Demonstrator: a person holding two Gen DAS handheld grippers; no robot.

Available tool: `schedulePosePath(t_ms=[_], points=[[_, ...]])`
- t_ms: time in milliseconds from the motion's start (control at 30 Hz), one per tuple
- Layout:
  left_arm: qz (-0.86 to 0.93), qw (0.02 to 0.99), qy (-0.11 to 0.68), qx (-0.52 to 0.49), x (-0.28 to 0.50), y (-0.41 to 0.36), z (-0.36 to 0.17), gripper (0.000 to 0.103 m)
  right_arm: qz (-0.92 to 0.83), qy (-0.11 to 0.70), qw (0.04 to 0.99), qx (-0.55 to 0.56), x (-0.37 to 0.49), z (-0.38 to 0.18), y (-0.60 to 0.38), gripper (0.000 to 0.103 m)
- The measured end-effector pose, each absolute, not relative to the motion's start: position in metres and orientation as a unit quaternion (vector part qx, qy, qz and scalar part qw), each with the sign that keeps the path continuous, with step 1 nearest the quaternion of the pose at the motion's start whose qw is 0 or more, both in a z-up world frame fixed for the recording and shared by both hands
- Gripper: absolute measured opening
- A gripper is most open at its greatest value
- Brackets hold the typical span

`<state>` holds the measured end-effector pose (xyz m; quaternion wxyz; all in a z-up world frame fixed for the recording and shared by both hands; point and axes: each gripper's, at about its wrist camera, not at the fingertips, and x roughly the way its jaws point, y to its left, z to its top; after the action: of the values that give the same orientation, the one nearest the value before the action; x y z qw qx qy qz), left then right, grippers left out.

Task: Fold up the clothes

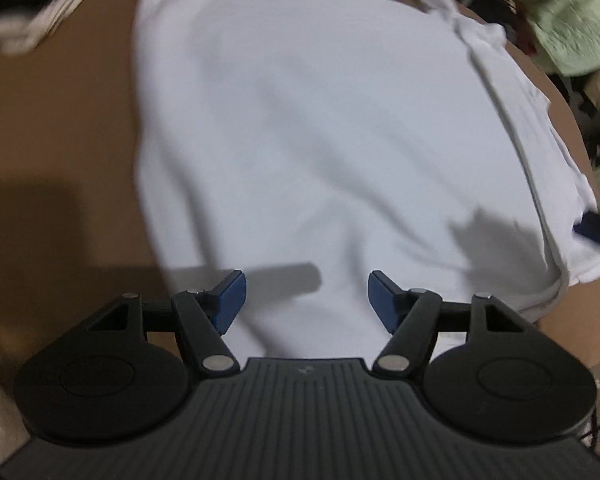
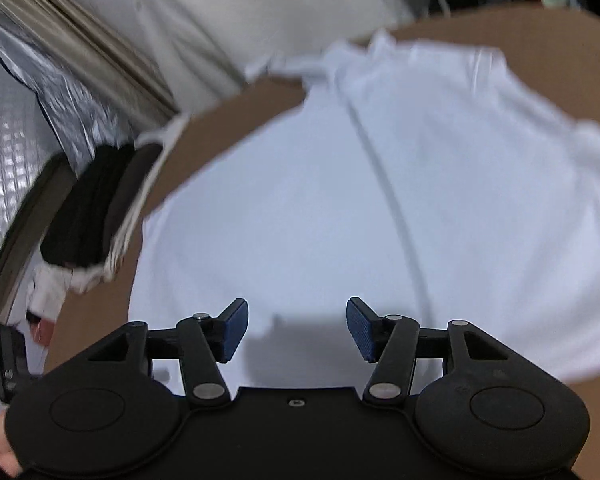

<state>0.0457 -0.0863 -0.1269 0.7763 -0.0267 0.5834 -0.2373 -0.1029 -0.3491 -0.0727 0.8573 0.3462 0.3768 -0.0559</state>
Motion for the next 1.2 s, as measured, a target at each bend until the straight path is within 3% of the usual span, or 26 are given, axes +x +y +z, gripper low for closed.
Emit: schedulePosePath(t_ms=[233,433,467,533,567,600,633,800,833,867,1000,1033,1067,1200], points=[[-0.220,0.768,0.600,-0.047,0.035,-0.064,-0.149,0.077,-0.062,0.408,0.809,0.418,-0.127,-0.110,-0.287,0.062],[-0.219,0.767,0.595,-0.102,0.060,-0.066,-0.166,0.102,-0.066,0.443,0.772,0.452,-0.129,-0.144,-0.243,0.064],[-0.222,0.768,0.592,-0.105,0.063,-0.068,-0.166,0.099,-0.063,0.443,0.765,0.463,-0.125,-0.152,-0.239,0.065],[-0.233,0.790,0.565,-0.041,0.059,-0.078,-0.159,0.040,-0.044,0.432,0.768,0.471,-0.117,-0.159,-0.228,0.066],[-0.238,0.801,0.549,-0.003,0.056,-0.084,-0.155,0.009,-0.033,0.424,0.773,0.470,-0.114,-0.161,-0.221,0.050],[-0.245,0.805,0.541,0.008,0.053,-0.085,-0.150,0.008,-0.018,0.420,0.777,0.468,-0.109,-0.162,-0.214,0.027],[-0.248,0.811,0.530,0.011,0.048,-0.082,-0.142,0.008,-0.001,0.426,0.776,0.465,-0.105,-0.164,-0.207,0.007],[-0.248,0.835,0.490,0.021,0.022,-0.063,-0.106,0.009,0.051,0.425,0.776,0.463,-0.119,-0.151,-0.197,0.006],[-0.239,0.828,0.507,0.020,0.023,-0.061,-0.112,0.012,0.054,0.428,0.778,0.456,-0.122,-0.147,-0.196,0.006],[-0.229,0.821,0.523,0.018,0.024,-0.059,-0.117,0.021,0.049,0.439,0.775,0.452,-0.123,-0.148,-0.197,0.007],[-0.175,0.817,0.544,0.075,0.028,-0.064,-0.138,0.029,0.041,0.518,0.738,0.431,-0.107,-0.164,-0.189,0.017],[-0.181,0.819,0.540,0.067,0.029,-0.064,-0.134,0.033,0.055,0.523,0.737,0.425,-0.106,-0.159,-0.187,0.030],[-0.186,0.823,0.532,0.067,0.030,-0.066,-0.127,0.039,0.055,0.522,0.744,0.414,-0.106,-0.149,-0.188,0.034],[-0.210,0.842,0.491,0.076,0.040,-0.084,-0.088,0.052,0.016,0.487,0.808,0.333,-0.111,-0.091,-0.214,0.037]])
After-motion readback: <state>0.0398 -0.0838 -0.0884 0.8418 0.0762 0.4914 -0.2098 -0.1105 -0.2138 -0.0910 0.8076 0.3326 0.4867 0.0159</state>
